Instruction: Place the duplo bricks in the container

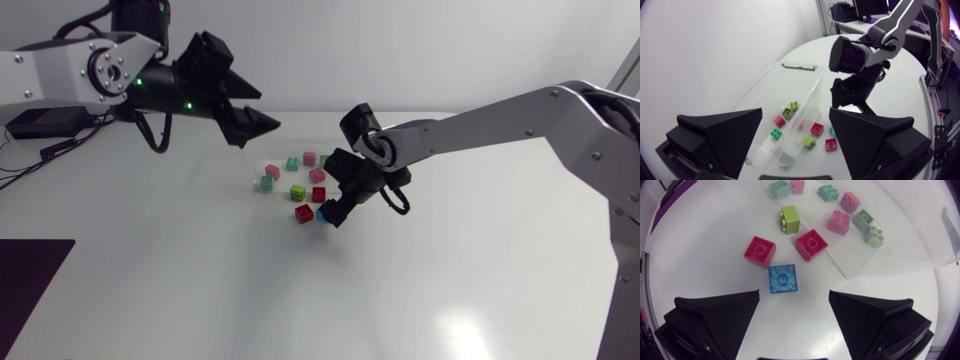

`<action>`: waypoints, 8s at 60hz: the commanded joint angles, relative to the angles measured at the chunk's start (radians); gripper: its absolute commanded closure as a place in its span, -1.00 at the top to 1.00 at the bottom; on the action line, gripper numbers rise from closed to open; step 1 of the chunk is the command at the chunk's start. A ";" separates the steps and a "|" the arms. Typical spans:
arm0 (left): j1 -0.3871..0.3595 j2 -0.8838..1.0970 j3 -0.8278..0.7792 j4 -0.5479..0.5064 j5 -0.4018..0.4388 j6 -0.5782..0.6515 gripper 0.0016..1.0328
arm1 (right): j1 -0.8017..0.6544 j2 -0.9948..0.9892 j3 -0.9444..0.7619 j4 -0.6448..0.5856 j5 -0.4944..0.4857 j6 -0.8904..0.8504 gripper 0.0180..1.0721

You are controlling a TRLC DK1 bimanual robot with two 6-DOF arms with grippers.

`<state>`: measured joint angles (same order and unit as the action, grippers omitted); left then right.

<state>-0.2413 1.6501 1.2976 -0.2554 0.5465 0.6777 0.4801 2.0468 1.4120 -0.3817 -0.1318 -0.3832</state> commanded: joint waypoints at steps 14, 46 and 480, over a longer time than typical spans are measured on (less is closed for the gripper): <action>0.036 -0.010 -0.195 0.045 0.018 0.095 0.78 | 0.006 0.065 0.059 0.006 -0.031 -0.037 0.91; 0.004 0.045 -0.302 0.114 0.018 0.106 0.78 | 0.009 0.131 0.094 0.009 -0.051 -0.048 0.71; 0.220 -0.075 -0.328 0.140 0.090 0.169 0.90 | 0.008 0.182 0.186 0.014 -0.112 -0.302 0.75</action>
<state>-0.0334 1.5940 0.9966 -0.1341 0.6201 0.8192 0.4911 2.1933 1.5852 -0.3599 -0.2367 -0.6525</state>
